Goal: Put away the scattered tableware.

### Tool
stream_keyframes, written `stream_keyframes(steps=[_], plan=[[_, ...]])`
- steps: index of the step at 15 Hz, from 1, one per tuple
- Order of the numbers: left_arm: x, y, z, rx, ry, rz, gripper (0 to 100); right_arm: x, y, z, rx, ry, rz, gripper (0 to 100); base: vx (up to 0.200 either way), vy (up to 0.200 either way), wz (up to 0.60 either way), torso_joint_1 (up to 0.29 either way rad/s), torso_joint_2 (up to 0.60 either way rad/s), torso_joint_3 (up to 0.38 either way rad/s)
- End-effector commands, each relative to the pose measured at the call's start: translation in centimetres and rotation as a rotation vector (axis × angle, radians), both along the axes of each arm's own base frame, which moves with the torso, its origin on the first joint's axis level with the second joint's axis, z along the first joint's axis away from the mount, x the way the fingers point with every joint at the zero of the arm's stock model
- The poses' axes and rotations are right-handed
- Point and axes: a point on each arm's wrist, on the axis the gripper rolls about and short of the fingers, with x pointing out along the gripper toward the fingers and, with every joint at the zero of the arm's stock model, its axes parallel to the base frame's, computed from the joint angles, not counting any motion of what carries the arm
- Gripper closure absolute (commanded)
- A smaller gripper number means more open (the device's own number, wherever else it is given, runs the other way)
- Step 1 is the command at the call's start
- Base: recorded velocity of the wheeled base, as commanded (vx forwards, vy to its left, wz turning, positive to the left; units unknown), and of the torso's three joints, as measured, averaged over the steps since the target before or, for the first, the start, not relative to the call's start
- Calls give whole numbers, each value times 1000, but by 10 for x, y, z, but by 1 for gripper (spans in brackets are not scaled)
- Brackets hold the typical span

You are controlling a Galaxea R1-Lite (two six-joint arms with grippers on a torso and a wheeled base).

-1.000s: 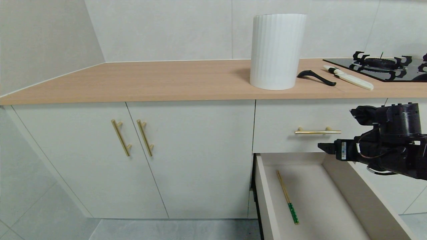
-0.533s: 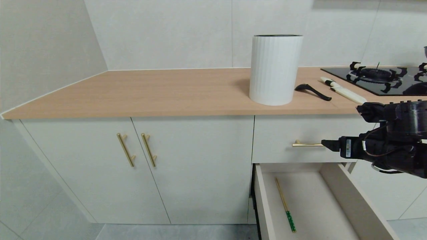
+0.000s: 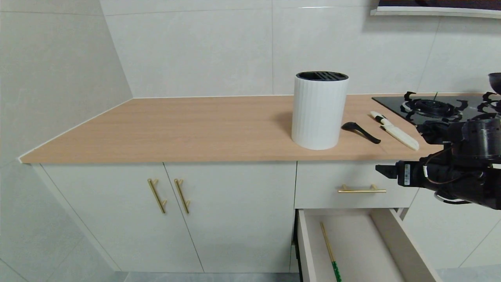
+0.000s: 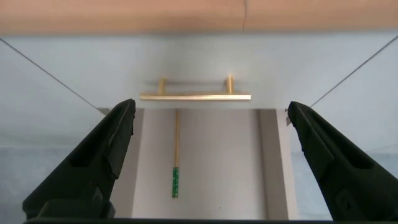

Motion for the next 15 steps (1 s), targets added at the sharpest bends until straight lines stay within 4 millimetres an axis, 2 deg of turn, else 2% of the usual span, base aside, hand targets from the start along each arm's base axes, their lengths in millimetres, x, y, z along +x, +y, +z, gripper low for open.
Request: stream_keyframes(steps=[1, 8, 15], plan=[[0, 0, 0, -1, 0, 0, 0, 1, 0, -1, -1, 3, 1, 0, 0, 0, 0, 207, -486, -276], [0, 0, 0, -1, -1, 0, 0, 1, 1, -4, -6, 15, 2, 0, 0, 0, 0, 214, -485, -279], [0, 0, 0, -1, 0, 0, 0, 9, 2, -16, -42, 52, 5, 0, 0, 0, 0, 35, -77, -41]])
